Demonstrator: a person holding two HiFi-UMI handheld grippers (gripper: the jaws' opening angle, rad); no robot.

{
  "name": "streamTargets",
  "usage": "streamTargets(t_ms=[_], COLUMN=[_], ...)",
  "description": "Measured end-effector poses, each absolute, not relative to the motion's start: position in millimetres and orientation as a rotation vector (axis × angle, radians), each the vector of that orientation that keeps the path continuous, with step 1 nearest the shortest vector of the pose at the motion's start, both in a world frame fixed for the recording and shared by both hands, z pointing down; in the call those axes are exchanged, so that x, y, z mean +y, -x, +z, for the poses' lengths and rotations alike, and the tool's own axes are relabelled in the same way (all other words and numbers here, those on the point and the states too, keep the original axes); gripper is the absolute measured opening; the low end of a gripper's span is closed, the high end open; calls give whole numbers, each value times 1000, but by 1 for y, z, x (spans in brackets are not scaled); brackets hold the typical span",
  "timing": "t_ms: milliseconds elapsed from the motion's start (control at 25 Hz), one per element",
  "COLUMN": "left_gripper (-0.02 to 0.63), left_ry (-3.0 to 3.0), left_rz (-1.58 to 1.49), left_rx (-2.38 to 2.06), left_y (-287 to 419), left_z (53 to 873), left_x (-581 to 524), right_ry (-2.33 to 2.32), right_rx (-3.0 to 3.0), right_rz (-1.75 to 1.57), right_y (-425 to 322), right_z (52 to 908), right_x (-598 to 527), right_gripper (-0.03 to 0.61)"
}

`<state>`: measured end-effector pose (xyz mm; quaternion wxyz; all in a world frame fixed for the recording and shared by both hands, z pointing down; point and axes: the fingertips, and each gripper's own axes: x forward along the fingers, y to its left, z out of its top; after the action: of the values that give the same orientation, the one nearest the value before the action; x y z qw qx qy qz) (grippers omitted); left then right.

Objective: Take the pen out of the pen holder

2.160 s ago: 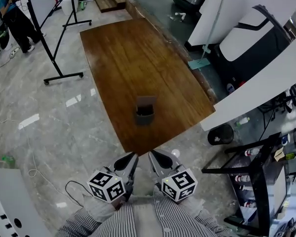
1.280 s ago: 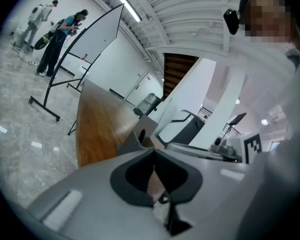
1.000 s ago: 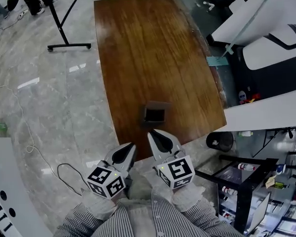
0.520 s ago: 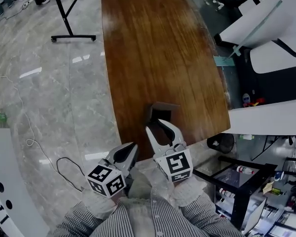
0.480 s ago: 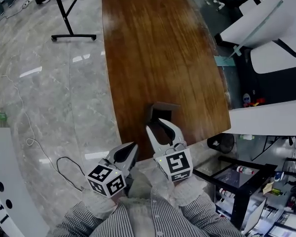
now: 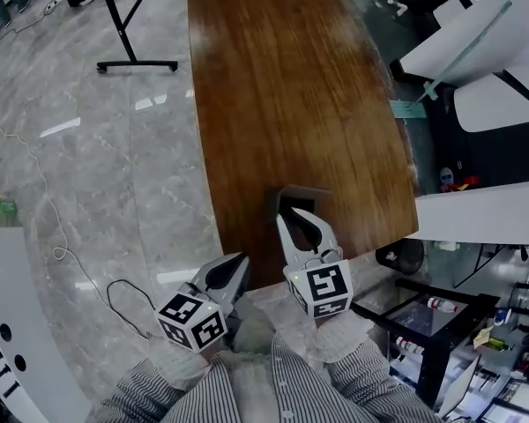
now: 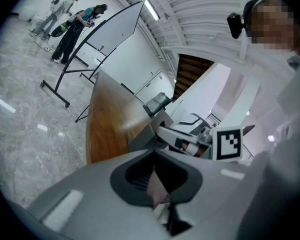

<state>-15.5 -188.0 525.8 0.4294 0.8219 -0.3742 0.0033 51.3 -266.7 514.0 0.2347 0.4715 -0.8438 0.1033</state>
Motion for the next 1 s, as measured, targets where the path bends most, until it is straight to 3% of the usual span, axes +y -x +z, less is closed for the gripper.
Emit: streamTargets(t_ms=[400, 1000], left_gripper=[8, 8], left_ry=[-2082, -2245], left_rz=[-1, 1], left_rx=[-907, -863], left_y=[10, -4], left_z=[512, 456], left_x=[-185, -167], right_ry=[-1362, -1595], right_rx=[-2318, -2541], right_rz=[289, 352], right_y=[-63, -84], right_z=[495, 398], right_x=[-264, -229], right_gripper=[41, 41])
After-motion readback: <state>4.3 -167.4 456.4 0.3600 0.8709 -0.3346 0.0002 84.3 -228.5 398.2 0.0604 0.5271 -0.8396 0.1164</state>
